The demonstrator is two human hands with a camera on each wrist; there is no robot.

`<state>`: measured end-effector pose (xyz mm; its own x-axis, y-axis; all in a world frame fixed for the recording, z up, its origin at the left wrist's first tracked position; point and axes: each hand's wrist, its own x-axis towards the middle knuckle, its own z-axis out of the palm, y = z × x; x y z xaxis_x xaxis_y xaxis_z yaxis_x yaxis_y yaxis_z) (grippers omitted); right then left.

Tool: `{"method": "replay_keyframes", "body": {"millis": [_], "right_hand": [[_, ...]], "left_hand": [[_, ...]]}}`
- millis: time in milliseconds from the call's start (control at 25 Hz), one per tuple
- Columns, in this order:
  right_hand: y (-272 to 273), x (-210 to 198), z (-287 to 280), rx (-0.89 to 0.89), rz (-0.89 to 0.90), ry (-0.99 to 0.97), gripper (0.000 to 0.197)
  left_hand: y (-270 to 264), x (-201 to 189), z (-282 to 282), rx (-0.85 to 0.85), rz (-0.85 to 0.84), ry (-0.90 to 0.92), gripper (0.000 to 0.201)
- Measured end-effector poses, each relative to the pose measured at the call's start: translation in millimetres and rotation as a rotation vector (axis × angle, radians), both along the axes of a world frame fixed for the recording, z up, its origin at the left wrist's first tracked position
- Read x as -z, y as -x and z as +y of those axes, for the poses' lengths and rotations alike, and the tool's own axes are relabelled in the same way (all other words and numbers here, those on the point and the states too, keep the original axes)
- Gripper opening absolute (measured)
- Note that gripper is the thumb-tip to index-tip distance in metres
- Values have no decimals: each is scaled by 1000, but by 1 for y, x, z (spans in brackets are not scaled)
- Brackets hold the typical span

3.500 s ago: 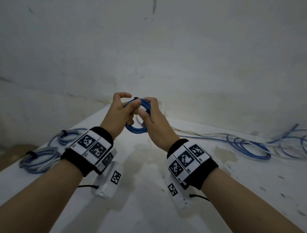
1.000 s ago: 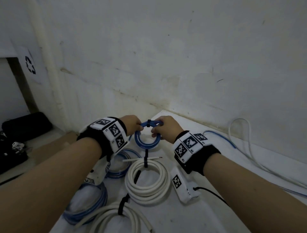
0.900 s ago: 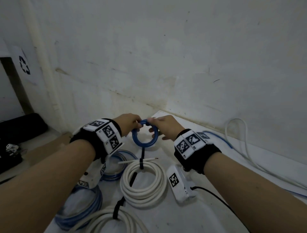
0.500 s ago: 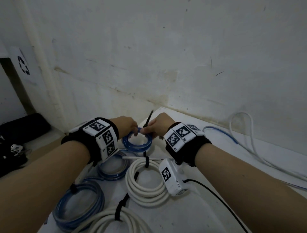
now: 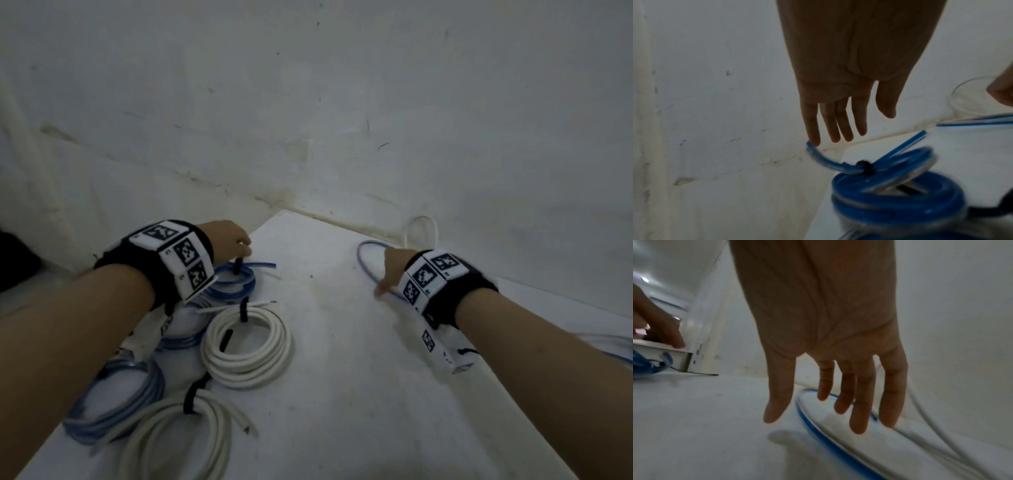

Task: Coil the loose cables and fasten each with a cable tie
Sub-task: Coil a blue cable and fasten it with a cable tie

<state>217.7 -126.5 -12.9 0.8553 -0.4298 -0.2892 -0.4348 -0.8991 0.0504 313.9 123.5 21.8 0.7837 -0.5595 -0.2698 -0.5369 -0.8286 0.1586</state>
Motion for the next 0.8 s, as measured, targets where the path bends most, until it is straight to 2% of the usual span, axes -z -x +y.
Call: {"method": "replay_keyframes", "body": {"millis": [120, 160, 280, 400, 480, 560, 640, 720, 800], "right_hand": [[35, 14, -11, -7, 54, 110, 32], [43, 17, -11, -32, 2, 138, 25], [63, -2, 1, 24, -273, -6, 21], [99, -34, 12, 20, -565, -92, 13], [131, -47, 21, -4, -660, -143, 10], [166, -48, 28, -46, -674, -151, 10], [195, -43, 34, -116, -641, -126, 11], [220, -42, 35, -160, -675, -134, 17], [242, -55, 25, -94, -912, -157, 34]], "left_hand": [[24, -13, -14, 62, -16, 65, 42], [34, -15, -20, 86, -17, 77, 41], [62, -18, -40, 125, 34, 151, 37], [98, -22, -67, 72, 206, 407, 49], [126, -27, -89, 35, 368, 596, 53], [155, -35, -110, 31, 459, 773, 43], [177, -43, -126, -8, 533, 1032, 23], [194, -50, -136, -15, 537, 1192, 15], [210, -53, -141, 154, 471, 1165, 25]]}}
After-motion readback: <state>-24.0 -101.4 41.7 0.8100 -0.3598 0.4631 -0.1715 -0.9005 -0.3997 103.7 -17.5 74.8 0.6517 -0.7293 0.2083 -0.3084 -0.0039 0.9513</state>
